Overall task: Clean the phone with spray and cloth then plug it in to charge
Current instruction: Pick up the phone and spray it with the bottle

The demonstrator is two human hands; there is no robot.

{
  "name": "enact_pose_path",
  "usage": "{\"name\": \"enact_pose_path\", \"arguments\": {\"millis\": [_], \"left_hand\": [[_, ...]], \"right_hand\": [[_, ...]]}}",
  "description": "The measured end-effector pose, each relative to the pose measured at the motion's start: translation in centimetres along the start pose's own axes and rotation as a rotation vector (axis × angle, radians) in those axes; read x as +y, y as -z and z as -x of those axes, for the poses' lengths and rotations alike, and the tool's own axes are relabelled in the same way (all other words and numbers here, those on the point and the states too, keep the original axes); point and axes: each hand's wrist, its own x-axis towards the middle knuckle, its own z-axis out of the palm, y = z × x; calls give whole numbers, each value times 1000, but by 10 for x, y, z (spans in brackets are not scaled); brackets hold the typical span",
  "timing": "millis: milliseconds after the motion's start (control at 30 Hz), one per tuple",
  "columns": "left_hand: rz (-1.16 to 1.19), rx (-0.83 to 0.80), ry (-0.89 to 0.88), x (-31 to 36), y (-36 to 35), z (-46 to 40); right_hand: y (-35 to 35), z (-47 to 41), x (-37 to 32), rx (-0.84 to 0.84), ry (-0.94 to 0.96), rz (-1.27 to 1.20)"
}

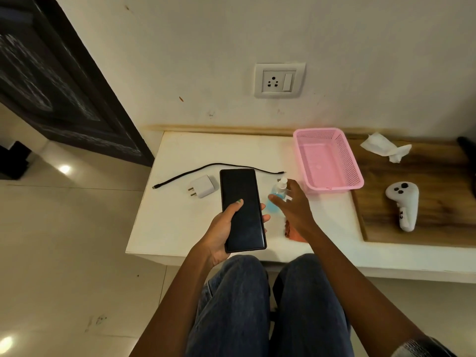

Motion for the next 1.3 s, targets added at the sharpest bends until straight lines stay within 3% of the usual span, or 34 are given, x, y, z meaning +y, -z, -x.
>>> {"name": "enact_pose_path", "arguments": {"millis": [267,400,667,800,1000,1133,1300], "left_hand": [[15,-6,-27,2,6,8],[24,1,-47,3,5,15],[-17,-41,-32,5,-3,41],[-14,-77,-39,7,-11,57],[-20,-64,-34,9,-20,74],[-9,-79,-47,11,-24,80],[-42,-70,-54,11,-28,83]], "right_hand": [[6,17,-23,106,68,-210],[19,48,-49,144,6,-425],[38,110,-93,26,164,-499],[41,127,-101,-2,113,-645],[38,146,-118,66,143,-492],[39,150,-125,88,244,-482],[38,153,-126,67,235,-531]]}}
